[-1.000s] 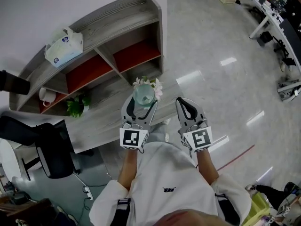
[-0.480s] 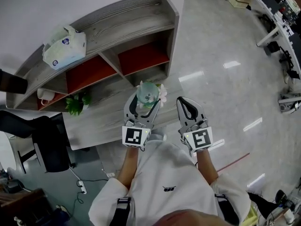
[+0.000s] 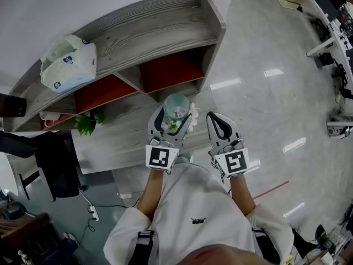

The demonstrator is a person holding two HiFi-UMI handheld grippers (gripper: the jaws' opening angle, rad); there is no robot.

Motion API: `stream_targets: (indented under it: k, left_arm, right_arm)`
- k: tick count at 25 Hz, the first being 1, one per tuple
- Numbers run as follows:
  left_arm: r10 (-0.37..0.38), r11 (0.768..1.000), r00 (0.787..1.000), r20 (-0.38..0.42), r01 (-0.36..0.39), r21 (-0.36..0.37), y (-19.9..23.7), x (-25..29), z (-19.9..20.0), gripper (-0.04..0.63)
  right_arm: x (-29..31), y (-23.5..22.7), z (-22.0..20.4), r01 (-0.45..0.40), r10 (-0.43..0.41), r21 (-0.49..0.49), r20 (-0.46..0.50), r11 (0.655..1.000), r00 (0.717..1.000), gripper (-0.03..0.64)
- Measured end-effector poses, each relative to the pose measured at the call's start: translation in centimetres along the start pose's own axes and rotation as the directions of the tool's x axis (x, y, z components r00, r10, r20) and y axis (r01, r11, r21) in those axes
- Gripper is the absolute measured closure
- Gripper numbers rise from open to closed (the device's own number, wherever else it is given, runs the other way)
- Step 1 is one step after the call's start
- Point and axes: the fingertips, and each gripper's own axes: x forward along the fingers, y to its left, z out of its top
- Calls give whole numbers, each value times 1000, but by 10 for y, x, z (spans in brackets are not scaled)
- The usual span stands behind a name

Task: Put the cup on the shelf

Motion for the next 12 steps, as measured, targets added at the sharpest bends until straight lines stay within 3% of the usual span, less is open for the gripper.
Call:
stream_targets:
  k: [12]
  left_arm:
    - [20,1000,1000,-4,-20,-5,24,31,-10,237]
  right_arm:
    - [39,-7,-10,-44,44,21,-32,999,998,586]
